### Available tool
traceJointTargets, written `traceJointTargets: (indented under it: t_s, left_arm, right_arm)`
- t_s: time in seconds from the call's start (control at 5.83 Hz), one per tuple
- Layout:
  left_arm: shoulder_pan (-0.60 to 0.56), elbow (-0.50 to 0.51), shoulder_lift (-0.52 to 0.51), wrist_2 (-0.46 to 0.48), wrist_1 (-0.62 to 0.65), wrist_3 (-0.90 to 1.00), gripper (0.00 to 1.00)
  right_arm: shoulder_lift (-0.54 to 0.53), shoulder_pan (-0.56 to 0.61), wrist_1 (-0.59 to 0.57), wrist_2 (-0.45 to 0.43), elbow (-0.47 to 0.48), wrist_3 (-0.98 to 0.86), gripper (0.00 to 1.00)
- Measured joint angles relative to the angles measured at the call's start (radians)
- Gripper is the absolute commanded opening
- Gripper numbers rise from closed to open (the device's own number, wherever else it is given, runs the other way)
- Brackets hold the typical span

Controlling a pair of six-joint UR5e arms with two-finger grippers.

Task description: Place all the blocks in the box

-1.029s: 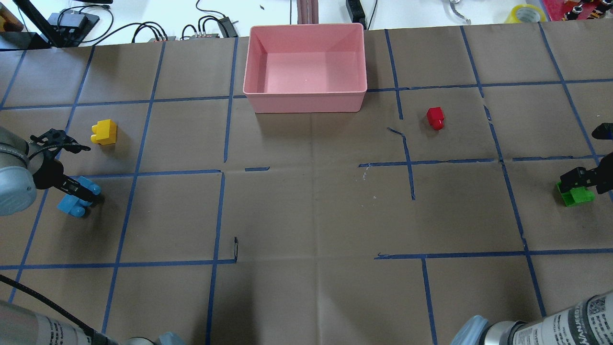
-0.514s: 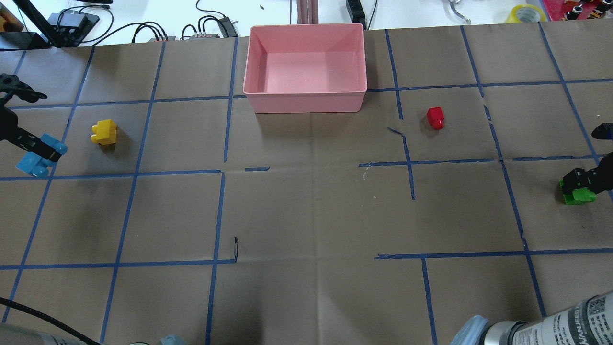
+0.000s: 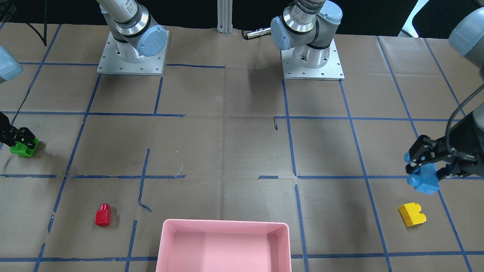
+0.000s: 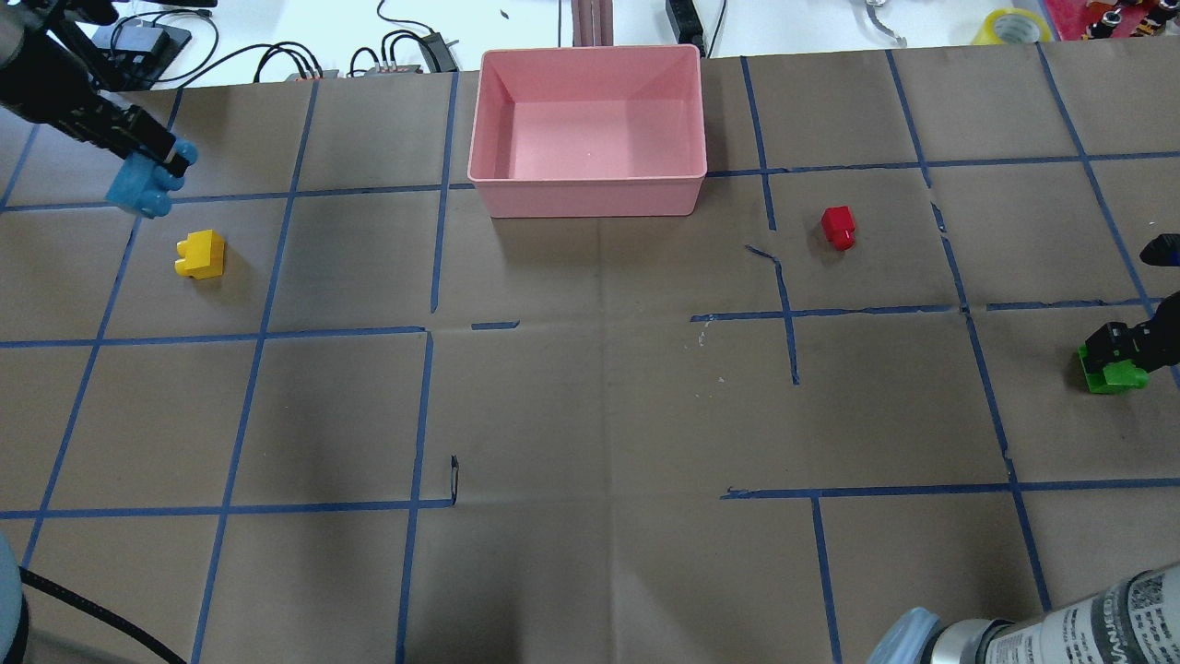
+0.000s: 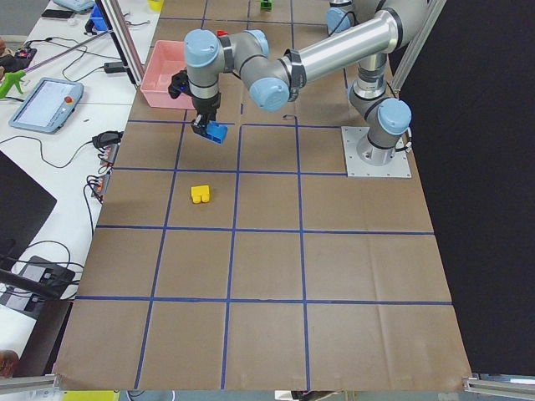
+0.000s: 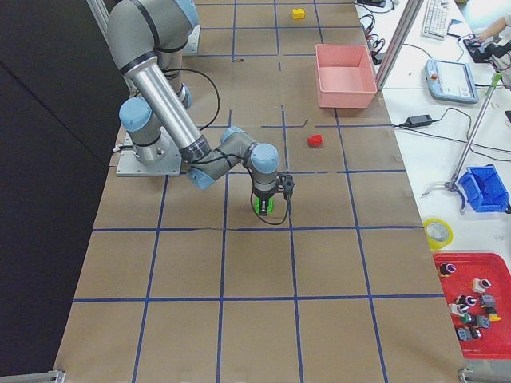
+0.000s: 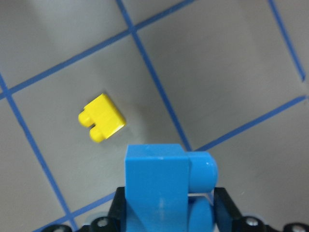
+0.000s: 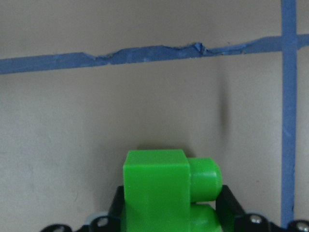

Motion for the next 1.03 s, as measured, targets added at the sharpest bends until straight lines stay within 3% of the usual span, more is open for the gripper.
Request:
traceJointTargets:
  t_s: [0.51,1.03]
  left_arm:
    - [-0.332,0.223,-0.169,0.074,0.038,-0.587,0.00]
    - [-0.484,0.452,-0.395,0.111,0.038,-0.885,0.00]
  right_arm:
    - [-0.066,0.013,0.129,-0.001,-0.125,0.001,0.10]
    - [-0.100,0.130,0.375,-0.006,-0.419,0.005,0.09]
